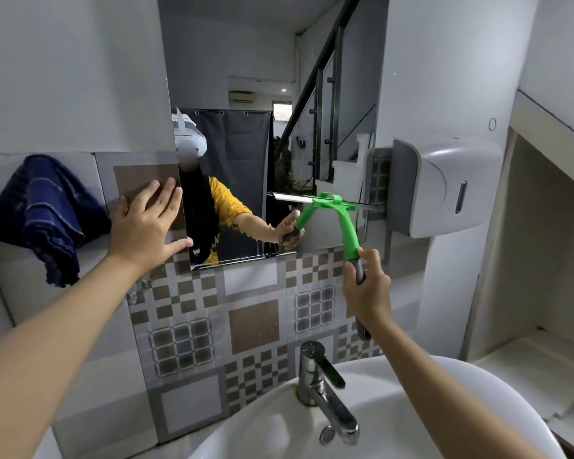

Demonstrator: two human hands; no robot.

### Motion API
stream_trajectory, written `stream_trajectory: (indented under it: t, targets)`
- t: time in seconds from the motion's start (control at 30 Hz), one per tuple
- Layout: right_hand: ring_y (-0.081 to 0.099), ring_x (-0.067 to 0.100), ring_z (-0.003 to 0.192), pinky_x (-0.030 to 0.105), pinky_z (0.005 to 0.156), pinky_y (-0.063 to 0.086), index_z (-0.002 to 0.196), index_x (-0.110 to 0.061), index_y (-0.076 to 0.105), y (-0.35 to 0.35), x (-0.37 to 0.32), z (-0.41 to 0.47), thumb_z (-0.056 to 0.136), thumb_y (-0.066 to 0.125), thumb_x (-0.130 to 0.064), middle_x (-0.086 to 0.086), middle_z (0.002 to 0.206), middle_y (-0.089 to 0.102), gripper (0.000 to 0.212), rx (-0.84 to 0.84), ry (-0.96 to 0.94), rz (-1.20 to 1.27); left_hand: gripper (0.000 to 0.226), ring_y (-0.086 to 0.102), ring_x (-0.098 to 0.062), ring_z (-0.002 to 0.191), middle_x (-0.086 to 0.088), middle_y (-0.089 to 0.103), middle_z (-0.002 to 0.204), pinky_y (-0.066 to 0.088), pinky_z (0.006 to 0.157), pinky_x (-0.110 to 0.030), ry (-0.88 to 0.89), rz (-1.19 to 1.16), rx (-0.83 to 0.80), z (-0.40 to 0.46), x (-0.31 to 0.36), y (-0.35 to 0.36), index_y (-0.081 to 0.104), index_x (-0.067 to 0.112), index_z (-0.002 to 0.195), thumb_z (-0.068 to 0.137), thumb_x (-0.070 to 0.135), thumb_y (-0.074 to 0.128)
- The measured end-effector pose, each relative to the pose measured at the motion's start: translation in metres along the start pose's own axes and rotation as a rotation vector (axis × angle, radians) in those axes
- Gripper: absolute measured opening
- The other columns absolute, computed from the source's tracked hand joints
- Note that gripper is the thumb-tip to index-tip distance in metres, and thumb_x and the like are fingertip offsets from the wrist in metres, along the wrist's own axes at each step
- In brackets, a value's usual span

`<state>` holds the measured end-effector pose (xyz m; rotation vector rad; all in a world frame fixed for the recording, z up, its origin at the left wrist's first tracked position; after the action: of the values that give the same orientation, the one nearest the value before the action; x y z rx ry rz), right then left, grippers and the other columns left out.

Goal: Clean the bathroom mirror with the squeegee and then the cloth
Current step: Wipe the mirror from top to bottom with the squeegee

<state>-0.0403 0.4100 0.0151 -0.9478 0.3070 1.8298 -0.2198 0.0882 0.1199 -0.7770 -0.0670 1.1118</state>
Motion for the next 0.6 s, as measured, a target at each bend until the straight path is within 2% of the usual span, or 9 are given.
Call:
stream_trajectory:
  t: [0.2, 0.37, 0.47, 0.6]
  targets:
    - [0.046, 0.004, 0.037, 0.015, 0.032, 0.031, 0.106, -0.009, 0.048, 0.003, -0.005, -0.005, 0.093, 0.053, -0.01, 0.0, 0.056, 0.049, 0.015, 0.041, 0.052, 0.04, 0.097, 0.036, -0.035, 0.132, -0.01, 0.039, 0.148, 0.036, 0.091, -0.069, 0.003, 0.008, 0.019, 0.0, -0.001, 0.001, 0.039, 0.009, 0.14, 0.062, 0.052, 0.078]
    - [0.044, 0.011, 0.043, 0.014, 0.034, 0.036, 0.104, -0.01, 0.046, 0.007, -0.01, -0.01, 0.093, 0.054, -0.011, 0.001, 0.063, 0.052, 0.014, 0.075, 0.136, 0.108, 0.097, 0.036, -0.035, 0.133, -0.01, 0.039, 0.148, 0.035, 0.092, -0.069, 0.003, 0.005, 0.023, 0.0, -0.002, 0.001, 0.039, 0.009, 0.14, 0.063, 0.052, 0.078]
    - [0.05, 0.016, 0.048, 0.024, 0.04, 0.044, 0.101, -0.016, 0.043, 0.019, -0.018, -0.015, 0.093, 0.053, -0.013, 0.009, 0.068, 0.056, 0.013, 0.087, 0.226, 0.198, 0.096, 0.035, -0.036, 0.133, -0.011, 0.038, 0.148, 0.034, 0.092, -0.068, 0.007, 0.014, 0.022, 0.0, -0.001, 0.001, 0.038, 0.009, 0.14, 0.064, 0.052, 0.077]
    - [0.053, 0.018, 0.052, 0.03, 0.044, 0.048, 0.101, -0.016, 0.042, 0.041, -0.035, -0.025, 0.093, 0.05, -0.014, 0.01, 0.075, 0.057, 0.011, 0.141, 0.354, 0.318, 0.095, 0.034, -0.036, 0.133, -0.011, 0.037, 0.149, 0.035, 0.092, -0.067, 0.014, 0.026, 0.021, 0.0, -0.001, 0.001, 0.037, 0.008, 0.14, 0.065, 0.053, 0.075]
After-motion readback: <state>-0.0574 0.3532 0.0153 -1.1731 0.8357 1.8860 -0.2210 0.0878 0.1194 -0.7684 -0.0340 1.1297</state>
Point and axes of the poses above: each hand's wrist, its own z-axis towards the middle knuckle, its own y-axis out of the palm, x = y × z, the point moved 6 cm from there along z, towards the middle knuckle
